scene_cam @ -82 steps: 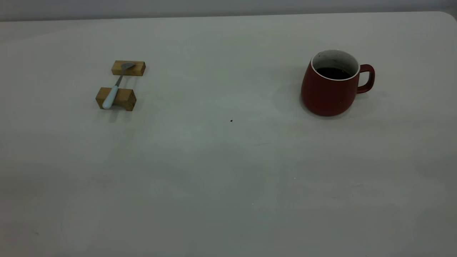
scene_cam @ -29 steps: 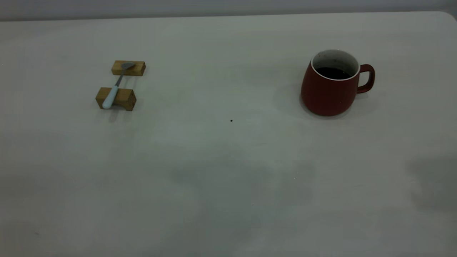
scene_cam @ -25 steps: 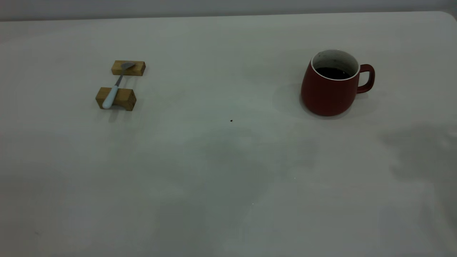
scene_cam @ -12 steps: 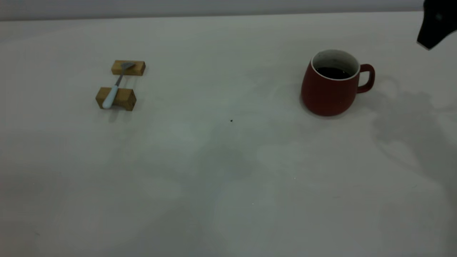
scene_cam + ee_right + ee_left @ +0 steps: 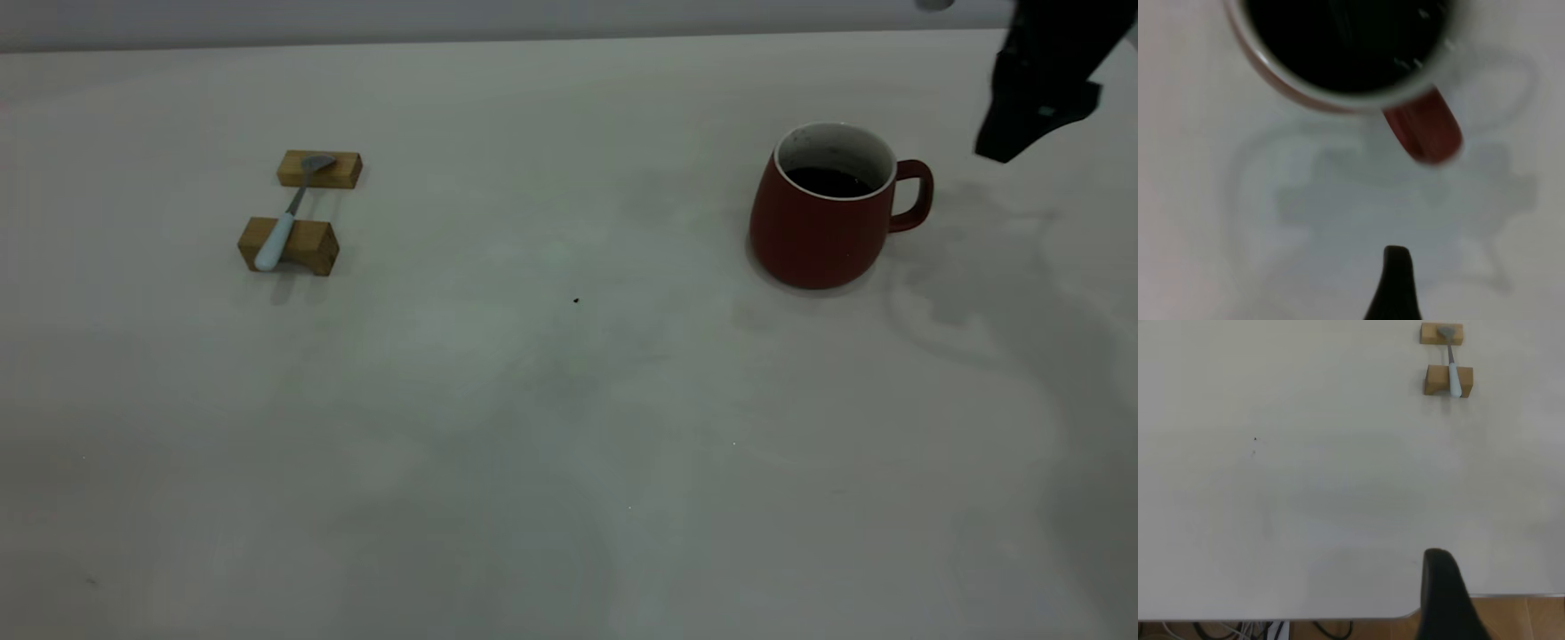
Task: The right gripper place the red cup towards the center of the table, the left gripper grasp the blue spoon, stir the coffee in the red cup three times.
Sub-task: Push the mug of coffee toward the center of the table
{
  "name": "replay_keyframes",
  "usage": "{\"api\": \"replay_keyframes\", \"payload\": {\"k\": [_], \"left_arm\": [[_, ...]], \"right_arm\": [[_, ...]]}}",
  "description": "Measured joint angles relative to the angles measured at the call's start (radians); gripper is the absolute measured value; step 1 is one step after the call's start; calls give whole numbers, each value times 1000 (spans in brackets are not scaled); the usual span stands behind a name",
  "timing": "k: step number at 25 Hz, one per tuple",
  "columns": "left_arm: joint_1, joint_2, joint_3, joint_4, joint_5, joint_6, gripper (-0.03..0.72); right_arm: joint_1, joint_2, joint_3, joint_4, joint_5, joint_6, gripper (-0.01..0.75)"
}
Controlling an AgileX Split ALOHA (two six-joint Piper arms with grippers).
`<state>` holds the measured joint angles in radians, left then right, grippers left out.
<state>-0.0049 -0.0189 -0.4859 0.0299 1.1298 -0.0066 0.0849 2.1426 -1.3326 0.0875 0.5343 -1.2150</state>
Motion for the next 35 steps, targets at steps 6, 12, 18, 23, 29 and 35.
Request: {"api": "replay_keyframes", "payload": {"k": [6, 12, 18, 23, 29, 35], "left_arm": [[0, 0, 0, 0, 0, 0, 496], [0, 0, 0, 0, 0, 0, 496], [0, 0, 0, 0, 0, 0, 496], [0, 0, 0, 0, 0, 0, 496], [0, 0, 0, 0, 0, 0, 496], [0, 0, 0, 0, 0, 0, 496]], "right_arm": [[55, 51, -4, 28, -36, -167, 695], [66, 98, -5, 29, -100, -213, 692], [66, 129, -5, 35, -153, -236, 683], [74, 139, -5, 47, -165, -238, 657], [90, 149, -5, 80, -169, -240, 517], [94, 156, -5, 180, -171, -240, 338]]}}
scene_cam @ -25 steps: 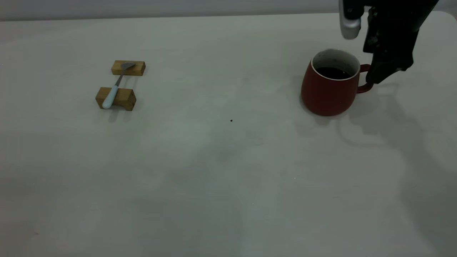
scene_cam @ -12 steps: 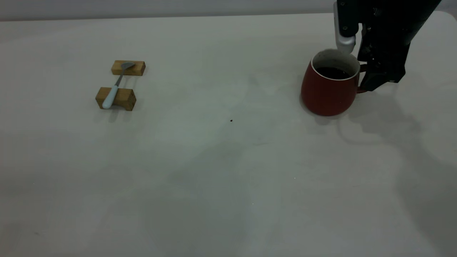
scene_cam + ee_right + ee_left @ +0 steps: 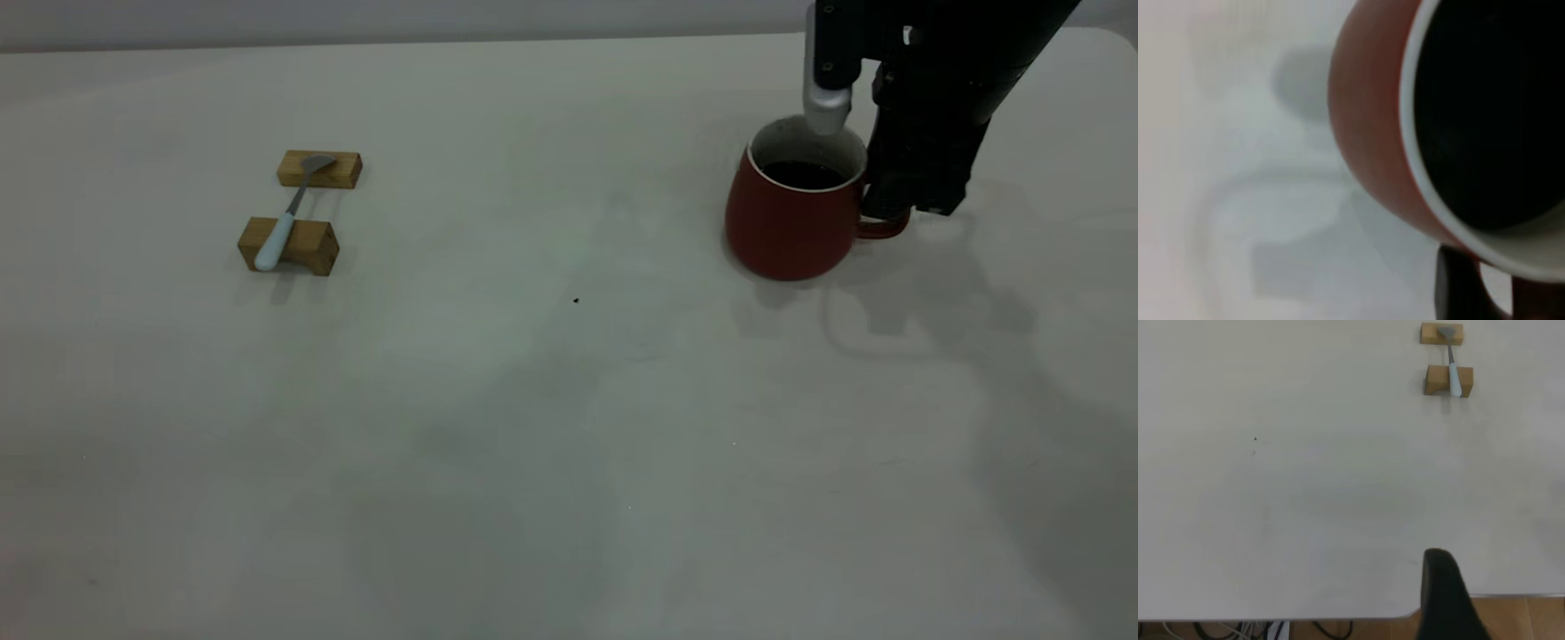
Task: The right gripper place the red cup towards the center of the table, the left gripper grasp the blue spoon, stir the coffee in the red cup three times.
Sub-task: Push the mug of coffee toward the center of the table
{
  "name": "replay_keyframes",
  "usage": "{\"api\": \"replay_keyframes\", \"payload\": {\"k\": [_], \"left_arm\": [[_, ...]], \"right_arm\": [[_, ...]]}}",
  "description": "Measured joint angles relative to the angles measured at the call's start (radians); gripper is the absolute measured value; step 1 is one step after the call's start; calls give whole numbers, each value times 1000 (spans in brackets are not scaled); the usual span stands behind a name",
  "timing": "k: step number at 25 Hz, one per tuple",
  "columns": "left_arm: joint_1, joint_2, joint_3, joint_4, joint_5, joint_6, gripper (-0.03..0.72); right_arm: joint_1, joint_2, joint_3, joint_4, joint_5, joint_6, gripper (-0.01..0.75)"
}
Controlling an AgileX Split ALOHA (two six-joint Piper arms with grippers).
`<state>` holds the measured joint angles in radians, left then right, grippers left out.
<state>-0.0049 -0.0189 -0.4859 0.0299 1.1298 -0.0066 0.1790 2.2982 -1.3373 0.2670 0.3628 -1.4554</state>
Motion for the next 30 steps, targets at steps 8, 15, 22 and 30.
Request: {"api": "replay_keyframes", "payload": {"k": [8, 15, 22, 30], "left_arm": [[0, 0, 0, 0, 0, 0, 496], [0, 0, 0, 0, 0, 0, 496], [0, 0, 0, 0, 0, 0, 496], [0, 0, 0, 0, 0, 0, 496]], "right_arm": [[0, 2, 0, 136, 27, 3, 183], [53, 3, 0, 182, 41, 33, 183], [174, 5, 0, 186, 32, 111, 183], [262, 8, 0, 186, 13, 191, 183]]}}
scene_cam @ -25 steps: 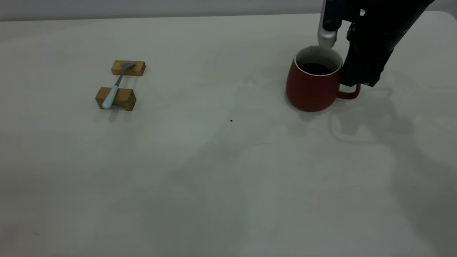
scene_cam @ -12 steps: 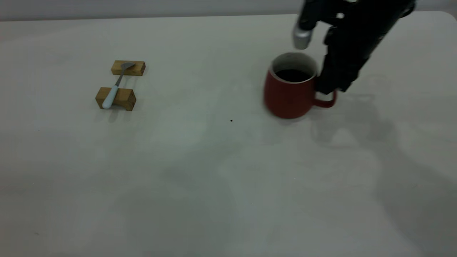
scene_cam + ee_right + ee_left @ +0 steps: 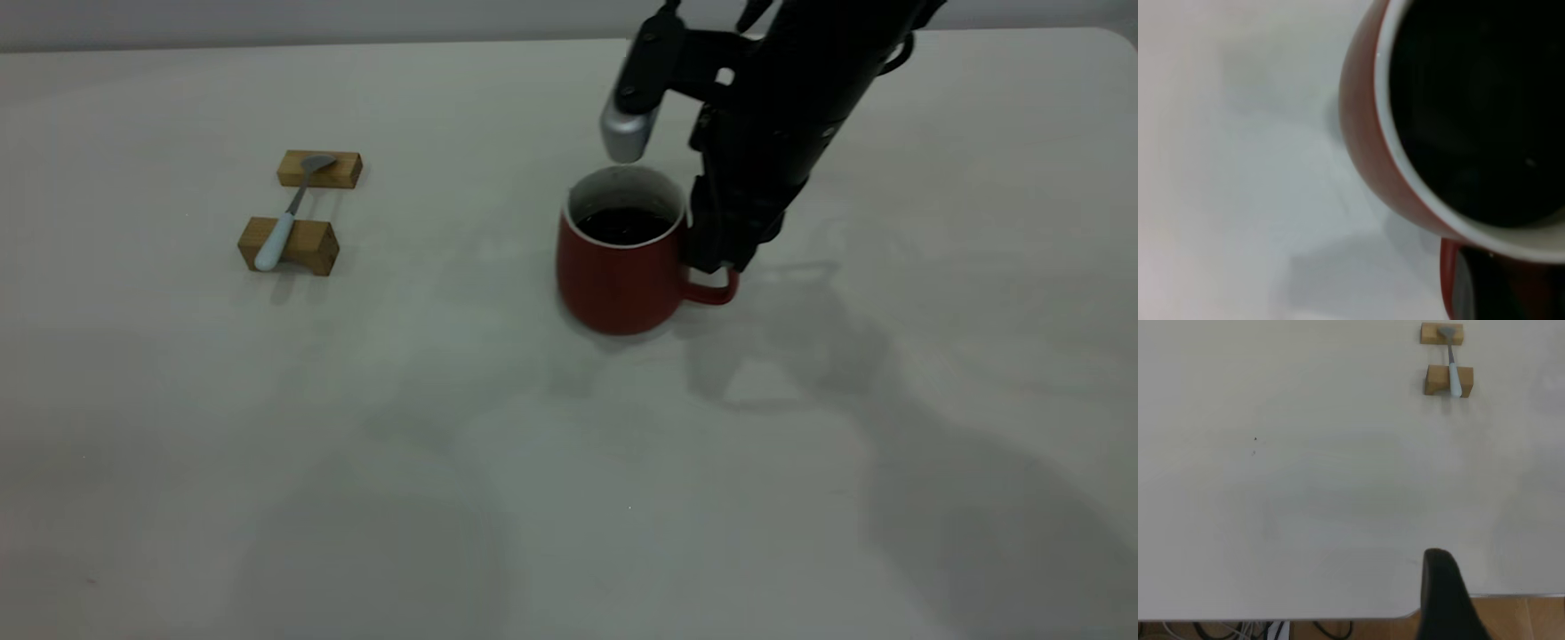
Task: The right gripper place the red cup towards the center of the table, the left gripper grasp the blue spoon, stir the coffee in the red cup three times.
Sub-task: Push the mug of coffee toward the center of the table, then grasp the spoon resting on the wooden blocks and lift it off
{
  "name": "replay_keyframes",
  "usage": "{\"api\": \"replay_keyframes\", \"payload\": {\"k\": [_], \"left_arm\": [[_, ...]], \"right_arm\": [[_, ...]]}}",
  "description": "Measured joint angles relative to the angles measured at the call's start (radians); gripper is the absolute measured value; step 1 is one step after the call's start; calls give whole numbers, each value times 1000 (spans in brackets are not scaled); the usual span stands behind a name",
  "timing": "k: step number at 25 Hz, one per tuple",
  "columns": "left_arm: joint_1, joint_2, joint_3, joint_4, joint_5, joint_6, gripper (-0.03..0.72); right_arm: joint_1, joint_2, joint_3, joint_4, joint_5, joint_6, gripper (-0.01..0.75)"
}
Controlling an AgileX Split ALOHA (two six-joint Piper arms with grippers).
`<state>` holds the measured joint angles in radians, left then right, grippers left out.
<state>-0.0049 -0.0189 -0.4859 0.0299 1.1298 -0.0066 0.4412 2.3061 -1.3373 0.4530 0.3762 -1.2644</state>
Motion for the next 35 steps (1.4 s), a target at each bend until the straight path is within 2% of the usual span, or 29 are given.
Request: {"api": "replay_keyframes", "payload": {"k": [7, 10, 13, 17, 19, 21, 24, 29, 35], "left_arm": [[0, 0, 0, 0, 0, 0, 496], [0, 0, 0, 0, 0, 0, 496], [0, 0, 0, 0, 0, 0, 496], [0, 0, 0, 0, 0, 0, 496], [0, 0, 0, 0, 0, 0, 496], [0, 0, 0, 0, 0, 0, 496], [0, 0, 0, 0, 0, 0, 496], [0, 0, 0, 0, 0, 0, 496], [0, 0, 0, 0, 0, 0, 496]], "right_arm": [[12, 0, 0, 3, 2, 45, 187], [12, 0, 0, 6, 5, 59, 227], [12, 0, 0, 9, 5, 84, 336], [12, -26, 0, 11, 18, 98, 542], [12, -65, 0, 11, 43, 104, 643], [12, -122, 0, 10, 91, 128, 707], [9, -255, 0, -3, 182, 228, 719], [-3, -566, 0, -105, 346, 530, 685], [-6, -888, 0, -265, 622, 874, 667]]}}
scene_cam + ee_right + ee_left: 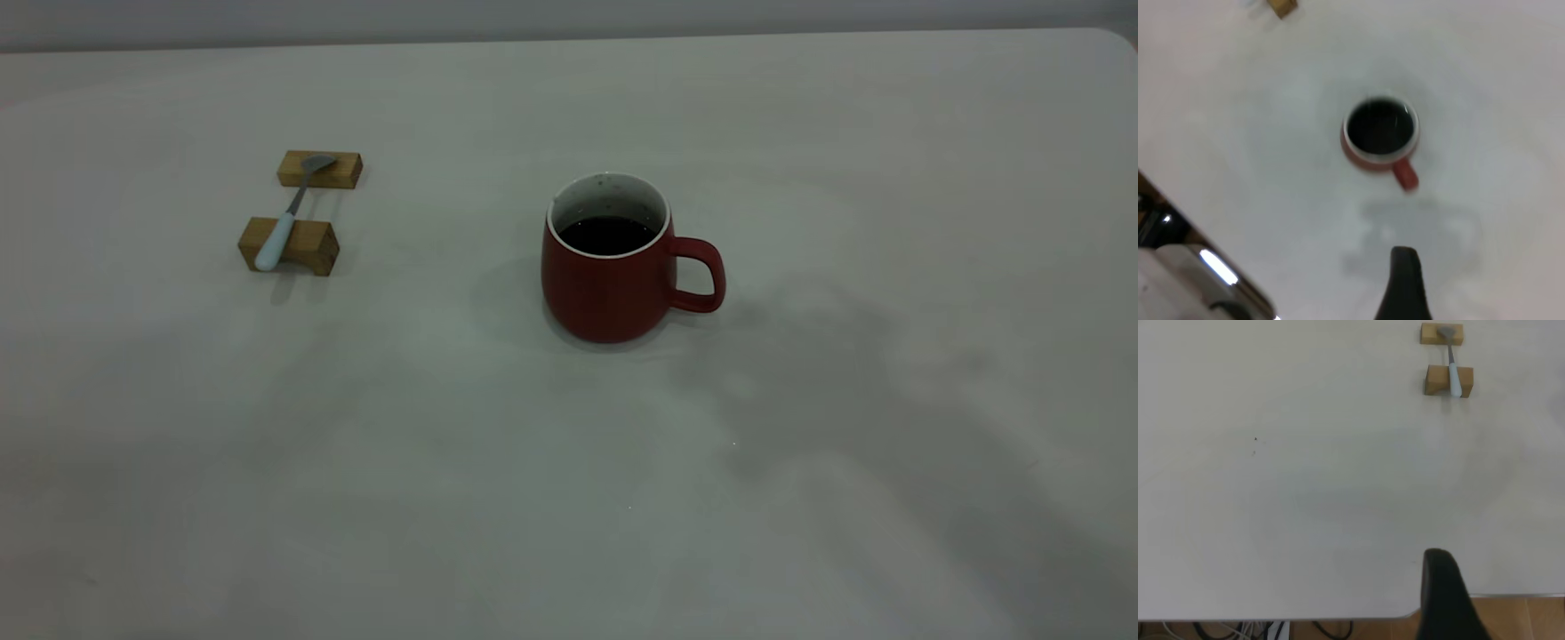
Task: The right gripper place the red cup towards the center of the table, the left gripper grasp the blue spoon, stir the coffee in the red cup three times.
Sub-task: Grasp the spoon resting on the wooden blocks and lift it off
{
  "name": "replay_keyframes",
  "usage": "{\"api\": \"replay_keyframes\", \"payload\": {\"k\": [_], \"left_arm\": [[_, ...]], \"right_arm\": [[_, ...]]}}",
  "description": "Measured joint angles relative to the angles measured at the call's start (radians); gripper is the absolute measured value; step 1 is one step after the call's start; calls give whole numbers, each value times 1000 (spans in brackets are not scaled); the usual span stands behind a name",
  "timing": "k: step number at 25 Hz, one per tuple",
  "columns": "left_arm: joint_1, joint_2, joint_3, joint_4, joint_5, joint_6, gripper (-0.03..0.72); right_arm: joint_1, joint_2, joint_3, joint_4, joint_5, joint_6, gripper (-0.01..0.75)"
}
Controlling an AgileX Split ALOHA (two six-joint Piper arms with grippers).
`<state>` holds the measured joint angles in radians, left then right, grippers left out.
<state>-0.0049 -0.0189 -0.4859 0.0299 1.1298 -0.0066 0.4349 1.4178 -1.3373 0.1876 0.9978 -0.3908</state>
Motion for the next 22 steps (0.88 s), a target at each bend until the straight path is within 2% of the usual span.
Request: {"api": "replay_keyframes", "payload": {"k": [3, 5, 9, 15, 18, 22], "left_arm": [[0, 0, 0, 0, 0, 0, 496], [0, 0, 0, 0, 0, 0, 496], [0, 0, 0, 0, 0, 0, 496], [0, 0, 0, 0, 0, 0, 496], [0, 0, 0, 0, 0, 0, 496], [0, 0, 0, 0, 0, 0, 496]], "right_arm": [[0, -108, 0, -65, 158, 131, 664], [0, -166, 6, -113, 222, 225, 662], [-2, -297, 106, -180, 238, 300, 663], [-12, -582, 388, -188, 240, 352, 663], [-71, -775, 540, -181, 235, 356, 660], [-186, -1048, 687, -169, 209, 356, 658]]}}
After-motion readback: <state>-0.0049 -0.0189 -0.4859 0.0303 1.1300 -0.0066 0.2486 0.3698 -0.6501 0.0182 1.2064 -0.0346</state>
